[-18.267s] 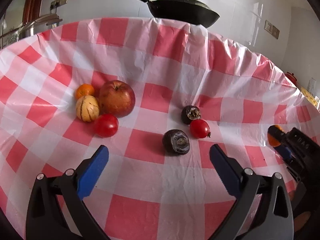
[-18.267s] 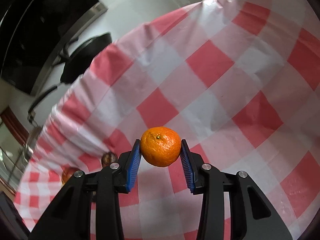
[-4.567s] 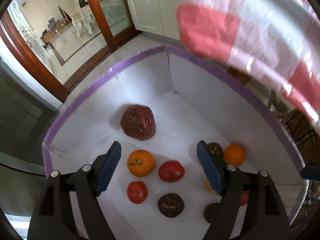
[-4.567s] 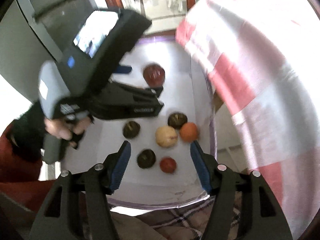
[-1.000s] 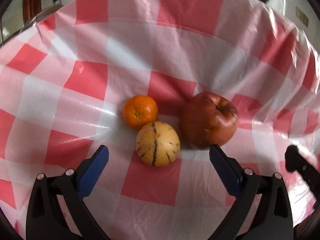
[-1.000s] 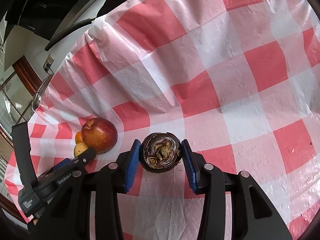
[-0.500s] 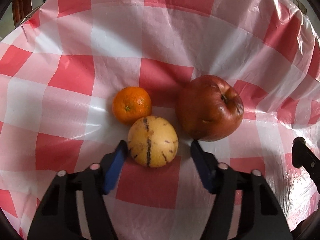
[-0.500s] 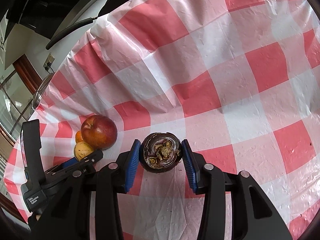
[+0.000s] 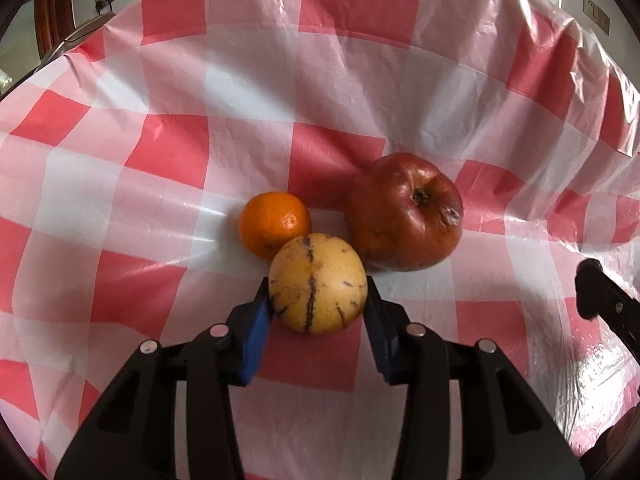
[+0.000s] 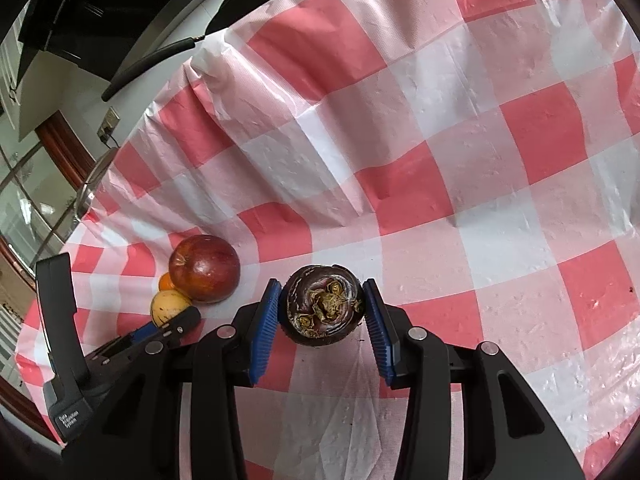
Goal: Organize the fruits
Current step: 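Carry the melon and mangosteen in both tools over to the white box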
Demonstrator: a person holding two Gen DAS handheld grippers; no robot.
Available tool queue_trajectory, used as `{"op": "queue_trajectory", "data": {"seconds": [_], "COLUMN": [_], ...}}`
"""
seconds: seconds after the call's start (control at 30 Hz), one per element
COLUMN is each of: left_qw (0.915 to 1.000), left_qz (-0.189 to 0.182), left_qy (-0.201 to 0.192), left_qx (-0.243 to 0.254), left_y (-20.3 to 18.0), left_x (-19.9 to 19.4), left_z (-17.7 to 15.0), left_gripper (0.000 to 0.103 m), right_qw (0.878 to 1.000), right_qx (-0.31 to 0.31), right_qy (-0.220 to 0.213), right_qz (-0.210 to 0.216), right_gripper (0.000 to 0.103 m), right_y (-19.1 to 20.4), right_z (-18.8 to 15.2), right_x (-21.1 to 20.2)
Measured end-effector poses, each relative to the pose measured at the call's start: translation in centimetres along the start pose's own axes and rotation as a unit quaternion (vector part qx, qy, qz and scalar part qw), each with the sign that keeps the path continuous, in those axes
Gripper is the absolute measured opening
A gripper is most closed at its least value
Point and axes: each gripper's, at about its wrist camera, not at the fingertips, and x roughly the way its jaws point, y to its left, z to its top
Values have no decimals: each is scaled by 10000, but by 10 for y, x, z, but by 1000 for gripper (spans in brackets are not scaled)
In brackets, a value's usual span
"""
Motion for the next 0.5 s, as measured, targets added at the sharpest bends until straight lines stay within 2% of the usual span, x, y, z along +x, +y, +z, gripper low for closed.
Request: {"op": "queue_trajectory", "data": {"seconds": [0.1, 0.17, 0.3, 0.5], "left_qw": [9998, 9995, 9982, 9896], "left_qz": [10, 19, 108, 48], "left_qy": [-146, -210, -328, -681], "left_qx": [-131, -243, -497, -1267], "left_y": [-5, 6, 17, 52], "left_x": [-14, -26, -54, -125], "left_z": [-6, -15, -45, -96], "left_gripper": [44, 44, 44, 44], "right_qw": [9999, 9997, 9993, 9984], "right_qx": [56, 104, 175, 306], "right_qy": [-49, -118, -237, -433], "right_qz": [111, 160, 208, 186], "right_gripper": [42, 42, 42, 42], "right_y": [-2, -4, -6, -9], "right_z": [0, 1, 1, 2], "right_x": [-2, -5, -10, -17]}}
